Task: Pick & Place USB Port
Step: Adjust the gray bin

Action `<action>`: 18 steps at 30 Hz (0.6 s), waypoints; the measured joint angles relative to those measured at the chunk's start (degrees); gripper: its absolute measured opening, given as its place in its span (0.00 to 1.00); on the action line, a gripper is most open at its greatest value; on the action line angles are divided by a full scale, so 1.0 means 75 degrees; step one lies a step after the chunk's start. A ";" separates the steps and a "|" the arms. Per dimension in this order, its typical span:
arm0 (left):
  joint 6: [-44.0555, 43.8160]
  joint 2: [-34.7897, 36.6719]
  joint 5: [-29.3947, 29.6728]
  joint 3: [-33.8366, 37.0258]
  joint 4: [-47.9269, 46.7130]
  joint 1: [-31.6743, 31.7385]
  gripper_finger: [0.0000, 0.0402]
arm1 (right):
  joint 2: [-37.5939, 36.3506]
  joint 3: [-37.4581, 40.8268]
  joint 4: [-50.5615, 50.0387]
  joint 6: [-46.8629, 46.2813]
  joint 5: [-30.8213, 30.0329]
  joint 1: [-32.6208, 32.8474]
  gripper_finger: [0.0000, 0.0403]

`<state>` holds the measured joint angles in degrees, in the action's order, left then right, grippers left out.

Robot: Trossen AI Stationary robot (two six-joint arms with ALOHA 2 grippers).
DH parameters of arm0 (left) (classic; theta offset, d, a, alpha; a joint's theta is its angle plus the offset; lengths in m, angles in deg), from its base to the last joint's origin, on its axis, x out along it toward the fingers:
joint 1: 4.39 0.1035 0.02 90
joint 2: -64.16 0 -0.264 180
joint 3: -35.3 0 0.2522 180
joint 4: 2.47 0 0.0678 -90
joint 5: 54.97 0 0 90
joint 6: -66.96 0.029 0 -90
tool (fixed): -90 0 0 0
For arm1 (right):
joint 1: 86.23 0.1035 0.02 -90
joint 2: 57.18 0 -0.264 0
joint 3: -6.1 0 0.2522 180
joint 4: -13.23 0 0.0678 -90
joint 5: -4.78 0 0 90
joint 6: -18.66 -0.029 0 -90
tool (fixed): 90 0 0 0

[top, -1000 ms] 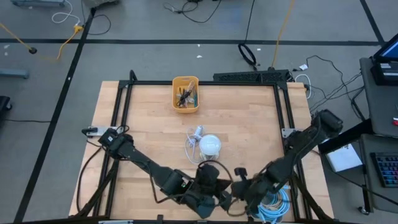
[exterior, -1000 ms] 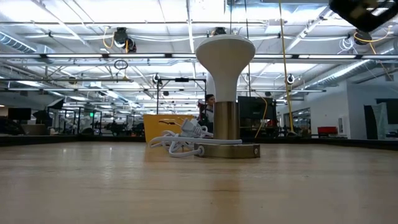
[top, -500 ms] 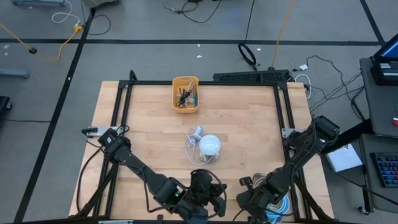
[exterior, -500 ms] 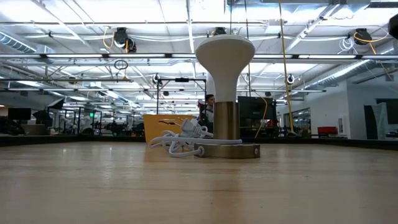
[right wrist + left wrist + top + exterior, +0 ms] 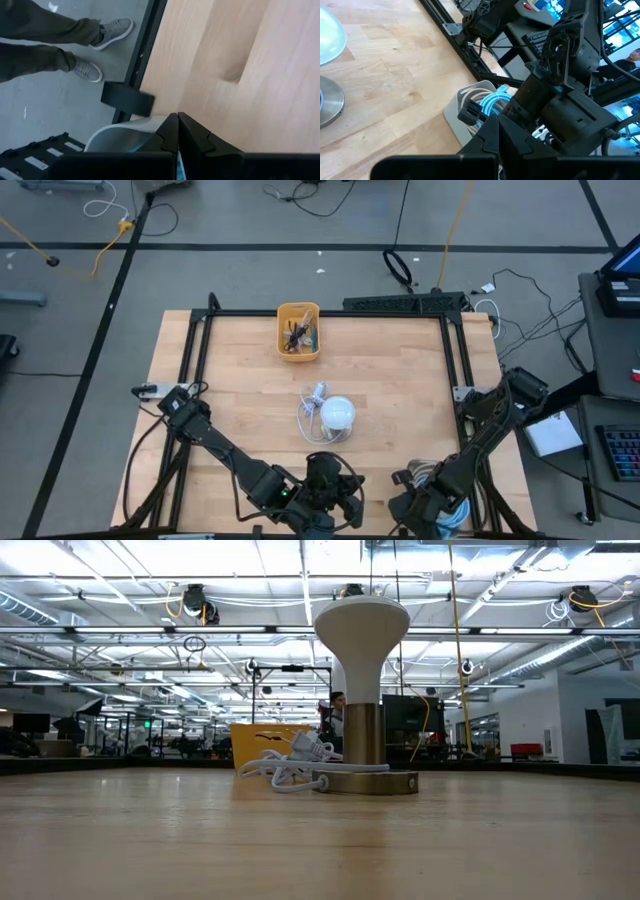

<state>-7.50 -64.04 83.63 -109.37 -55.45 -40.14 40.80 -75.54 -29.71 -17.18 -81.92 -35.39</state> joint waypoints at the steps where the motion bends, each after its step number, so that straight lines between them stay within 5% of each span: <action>1: 0.0005 0.0000 0.0000 0.0000 0.0000 0.0000 0.00 | 0.0000 0.0000 -0.0030 -0.0049 -0.0001 0.0056 0.00; 18: 0.0127 0.0000 -0.0062 0.0000 0.0056 0.0085 0.00 | -0.0035 0.0000 -0.0202 -0.0373 -0.0447 0.0336 0.00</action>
<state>-6.55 -64.04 83.17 -109.37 -55.03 -39.50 40.54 -75.54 -31.23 -19.98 -85.27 -32.86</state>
